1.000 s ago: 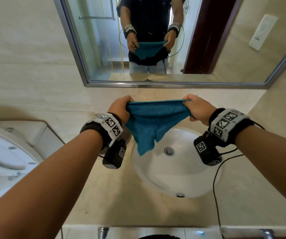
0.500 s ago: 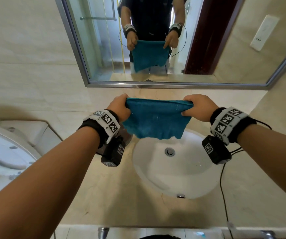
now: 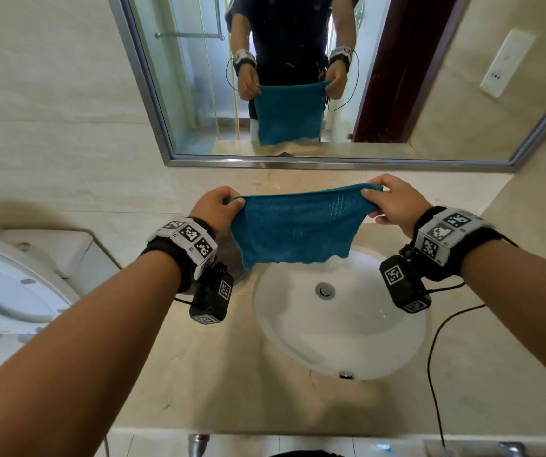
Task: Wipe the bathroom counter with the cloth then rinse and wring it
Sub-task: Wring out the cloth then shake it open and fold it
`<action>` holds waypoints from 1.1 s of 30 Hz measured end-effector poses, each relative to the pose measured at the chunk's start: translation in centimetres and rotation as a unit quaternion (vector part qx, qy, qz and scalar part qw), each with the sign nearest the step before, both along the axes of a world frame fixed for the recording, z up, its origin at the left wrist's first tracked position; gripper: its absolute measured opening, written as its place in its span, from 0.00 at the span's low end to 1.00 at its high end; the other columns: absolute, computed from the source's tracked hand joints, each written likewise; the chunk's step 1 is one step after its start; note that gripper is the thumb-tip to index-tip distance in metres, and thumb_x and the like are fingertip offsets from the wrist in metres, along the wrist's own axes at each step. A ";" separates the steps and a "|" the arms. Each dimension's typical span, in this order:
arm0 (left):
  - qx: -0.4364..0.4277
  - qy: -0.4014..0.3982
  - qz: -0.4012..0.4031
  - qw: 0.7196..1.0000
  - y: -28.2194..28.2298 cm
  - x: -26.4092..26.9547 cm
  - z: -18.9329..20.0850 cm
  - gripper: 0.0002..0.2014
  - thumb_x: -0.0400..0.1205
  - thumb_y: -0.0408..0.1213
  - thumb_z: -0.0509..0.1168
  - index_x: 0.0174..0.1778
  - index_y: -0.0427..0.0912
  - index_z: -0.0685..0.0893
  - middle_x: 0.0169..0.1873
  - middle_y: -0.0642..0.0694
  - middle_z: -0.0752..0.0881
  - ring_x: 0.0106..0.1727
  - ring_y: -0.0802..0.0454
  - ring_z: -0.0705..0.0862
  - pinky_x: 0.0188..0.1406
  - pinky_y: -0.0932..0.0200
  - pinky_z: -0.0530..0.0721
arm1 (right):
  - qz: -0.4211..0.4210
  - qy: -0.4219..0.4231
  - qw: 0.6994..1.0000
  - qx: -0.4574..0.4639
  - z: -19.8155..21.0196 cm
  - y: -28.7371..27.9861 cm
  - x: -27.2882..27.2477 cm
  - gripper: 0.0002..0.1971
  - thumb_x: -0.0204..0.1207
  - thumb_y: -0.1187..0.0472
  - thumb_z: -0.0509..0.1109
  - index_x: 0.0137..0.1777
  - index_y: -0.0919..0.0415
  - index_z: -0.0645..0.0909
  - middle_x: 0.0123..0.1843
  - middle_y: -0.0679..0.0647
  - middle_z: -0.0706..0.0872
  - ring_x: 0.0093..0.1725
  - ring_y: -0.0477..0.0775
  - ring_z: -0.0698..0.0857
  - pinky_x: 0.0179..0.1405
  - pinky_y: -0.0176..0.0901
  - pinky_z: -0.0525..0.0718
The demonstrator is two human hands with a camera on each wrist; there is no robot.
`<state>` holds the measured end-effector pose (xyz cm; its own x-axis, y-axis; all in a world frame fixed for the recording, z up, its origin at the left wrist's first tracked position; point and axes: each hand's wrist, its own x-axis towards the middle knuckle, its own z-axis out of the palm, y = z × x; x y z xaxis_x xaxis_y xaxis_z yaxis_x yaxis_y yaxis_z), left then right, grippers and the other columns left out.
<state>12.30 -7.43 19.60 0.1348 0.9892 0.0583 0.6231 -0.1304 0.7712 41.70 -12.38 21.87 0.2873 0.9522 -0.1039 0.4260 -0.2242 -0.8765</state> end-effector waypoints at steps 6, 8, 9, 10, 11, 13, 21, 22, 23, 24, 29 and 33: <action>-0.022 -0.030 0.036 0.999 0.1 -0.8 -0.3 0.11 0.80 0.41 0.67 0.32 0.46 0.77 0.30 0.49 0.79 0.37 0.50 0.78 0.42 0.56 0.80 | 0.009 -0.026 1.000 -0.003 -0.5 0.0 0.1 0.07 0.82 0.56 0.61 0.51 0.60 0.77 0.41 0.55 0.80 0.36 0.48 0.79 0.35 0.39 0.77; -0.040 -0.053 0.030 0.997 -0.2 -0.3 -0.1 0.14 0.81 0.42 0.67 0.29 0.44 0.77 0.28 0.48 0.79 0.34 0.51 0.78 0.44 0.53 0.81 | 0.008 -0.030 1.000 0.005 -0.8 0.1 -0.6 0.08 0.81 0.57 0.62 0.49 0.62 0.78 0.43 0.58 0.81 0.41 0.51 0.80 0.36 0.40 0.79; -0.047 -0.067 0.026 0.996 -0.4 0.1 0.0 0.15 0.81 0.42 0.66 0.28 0.43 0.76 0.27 0.48 0.79 0.32 0.51 0.78 0.42 0.53 0.81 | 0.007 -0.032 0.999 0.012 -0.9 0.1 -1.2 0.08 0.81 0.58 0.63 0.47 0.63 0.78 0.43 0.58 0.81 0.42 0.53 0.80 0.36 0.40 0.80; -0.055 -0.083 0.019 0.995 -0.6 0.6 0.2 0.15 0.81 0.41 0.66 0.28 0.41 0.77 0.27 0.47 0.79 0.30 0.51 0.77 0.39 0.55 0.81 | 0.009 -0.032 0.999 0.019 -1.0 0.1 -1.8 0.08 0.80 0.59 0.64 0.45 0.64 0.77 0.41 0.59 0.81 0.41 0.53 0.81 0.36 0.41 0.81; -0.066 -0.102 0.010 0.993 -0.9 1.1 0.4 0.15 0.81 0.40 0.66 0.30 0.38 0.78 0.28 0.45 0.80 0.30 0.51 0.78 0.34 0.58 0.81 | 0.012 -0.032 0.999 0.023 -1.1 0.2 -2.5 0.08 0.80 0.59 0.65 0.43 0.64 0.77 0.39 0.59 0.81 0.37 0.53 0.81 0.35 0.42 0.82; -0.096 -0.152 -0.007 0.984 -1.5 2.3 0.8 0.11 0.81 0.36 0.66 0.36 0.34 0.80 0.31 0.41 0.80 0.29 0.50 0.79 0.27 0.62 0.81 | 0.023 -0.033 0.999 0.026 -1.2 0.2 -4.0 0.12 0.79 0.59 0.66 0.36 0.63 0.74 0.37 0.61 0.80 0.31 0.53 0.80 0.33 0.43 0.84; -0.212 -0.247 -0.035 0.945 -3.2 5.8 1.6 0.03 0.82 0.28 0.63 0.47 0.33 0.81 0.32 0.40 0.81 0.25 0.53 0.81 0.27 0.65 0.86 | 0.123 -0.065 0.990 0.030 -1.6 -0.2 -8.2 0.14 0.80 0.56 0.64 0.32 0.54 0.75 0.33 0.55 0.82 0.33 0.54 0.84 0.43 0.50 0.89; -0.213 -0.240 -0.032 0.947 -3.2 6.0 1.6 0.03 0.82 0.28 0.63 0.47 0.33 0.81 0.33 0.38 0.81 0.28 0.51 0.81 0.29 0.64 0.87 | 0.137 -0.073 0.987 0.032 -1.7 -0.3 -8.3 0.13 0.80 0.57 0.64 0.33 0.53 0.76 0.32 0.53 0.82 0.33 0.53 0.84 0.42 0.49 0.88; -0.213 -0.232 -0.028 0.949 -3.2 6.2 1.5 0.03 0.82 0.29 0.64 0.46 0.33 0.81 0.34 0.38 0.82 0.30 0.50 0.82 0.32 0.62 0.87 | 0.147 -0.078 0.985 0.034 -1.7 -0.3 -8.4 0.12 0.81 0.57 0.64 0.34 0.53 0.76 0.32 0.52 0.82 0.33 0.51 0.84 0.42 0.47 0.87; -0.212 -0.227 -0.024 0.950 -3.2 6.3 1.4 0.03 0.82 0.30 0.65 0.46 0.34 0.81 0.35 0.37 0.82 0.31 0.49 0.82 0.35 0.60 0.88 | 0.153 -0.078 0.984 0.036 -1.7 -0.4 -8.4 0.12 0.81 0.59 0.64 0.34 0.52 0.76 0.32 0.50 0.81 0.32 0.49 0.84 0.41 0.45 0.86; -0.216 -0.239 -0.025 0.946 -3.3 6.6 1.4 0.10 0.84 0.32 0.61 0.55 0.28 0.81 0.40 0.34 0.84 0.37 0.45 0.85 0.45 0.54 0.88 | 0.178 -0.103 0.978 0.031 -1.7 -0.6 -8.3 0.02 0.74 0.59 0.70 0.45 0.57 0.82 0.36 0.51 0.81 0.38 0.52 0.83 0.44 0.47 0.84; -0.215 -0.249 -0.033 0.944 -3.6 6.7 2.1 0.12 0.83 0.28 0.54 0.53 0.31 0.83 0.45 0.35 0.85 0.45 0.43 0.85 0.48 0.53 0.86 | 0.159 -0.119 0.979 0.049 -2.0 -0.6 -8.1 0.10 0.70 0.52 0.75 0.40 0.56 0.79 0.34 0.51 0.78 0.35 0.50 0.78 0.40 0.48 0.82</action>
